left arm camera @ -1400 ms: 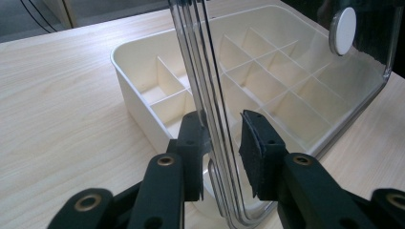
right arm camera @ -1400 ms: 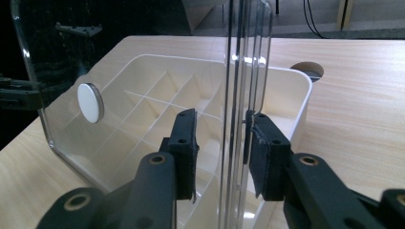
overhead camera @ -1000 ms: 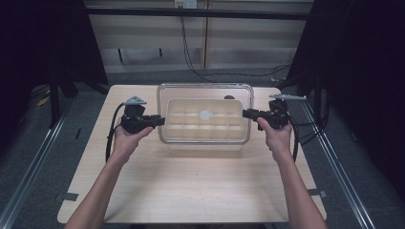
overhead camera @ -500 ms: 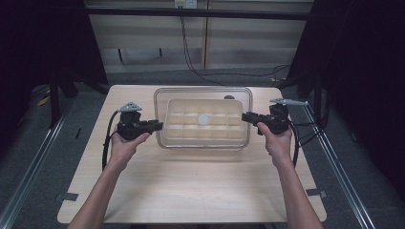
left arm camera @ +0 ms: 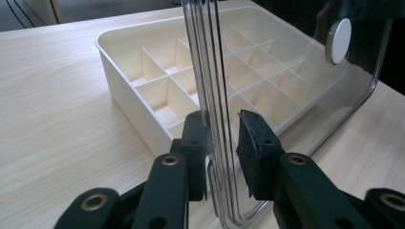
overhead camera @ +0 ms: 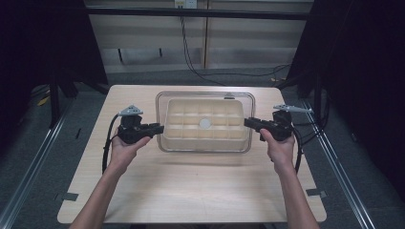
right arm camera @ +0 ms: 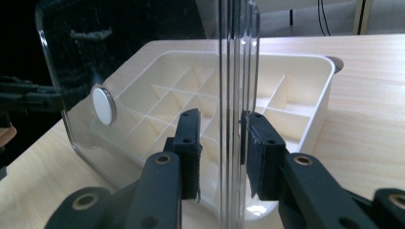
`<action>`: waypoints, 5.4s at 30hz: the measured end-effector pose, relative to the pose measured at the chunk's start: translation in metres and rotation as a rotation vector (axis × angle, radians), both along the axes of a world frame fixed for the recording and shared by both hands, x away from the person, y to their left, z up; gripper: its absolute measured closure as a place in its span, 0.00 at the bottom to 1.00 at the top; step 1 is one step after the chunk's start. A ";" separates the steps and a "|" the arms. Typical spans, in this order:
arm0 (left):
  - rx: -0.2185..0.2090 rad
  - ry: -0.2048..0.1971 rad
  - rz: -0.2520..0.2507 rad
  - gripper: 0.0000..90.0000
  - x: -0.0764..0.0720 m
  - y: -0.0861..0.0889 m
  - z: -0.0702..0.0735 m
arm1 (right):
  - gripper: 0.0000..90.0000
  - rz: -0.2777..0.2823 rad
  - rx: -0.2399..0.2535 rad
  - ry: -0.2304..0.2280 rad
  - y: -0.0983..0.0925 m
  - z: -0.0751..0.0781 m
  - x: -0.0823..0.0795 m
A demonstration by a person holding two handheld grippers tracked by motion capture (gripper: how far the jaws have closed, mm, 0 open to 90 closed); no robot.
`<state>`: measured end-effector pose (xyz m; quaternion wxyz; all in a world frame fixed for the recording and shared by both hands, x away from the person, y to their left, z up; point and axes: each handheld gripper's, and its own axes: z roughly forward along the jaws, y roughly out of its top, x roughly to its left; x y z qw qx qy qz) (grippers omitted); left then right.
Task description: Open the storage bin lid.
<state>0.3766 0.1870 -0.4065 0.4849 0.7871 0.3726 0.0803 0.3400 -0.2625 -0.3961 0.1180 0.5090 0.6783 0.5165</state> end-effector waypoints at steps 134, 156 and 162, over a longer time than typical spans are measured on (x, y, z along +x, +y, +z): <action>0.166 0.159 -0.181 0.73 -0.118 0.019 -0.050 | 0.72 0.115 -0.065 0.222 0.019 -0.061 -0.113; 0.179 0.244 -0.200 0.64 -0.113 0.017 -0.065 | 0.62 0.106 -0.111 0.288 0.028 -0.080 -0.109; 0.204 0.254 -0.191 0.63 -0.110 0.016 -0.069 | 0.59 0.098 -0.119 0.308 0.030 -0.085 -0.106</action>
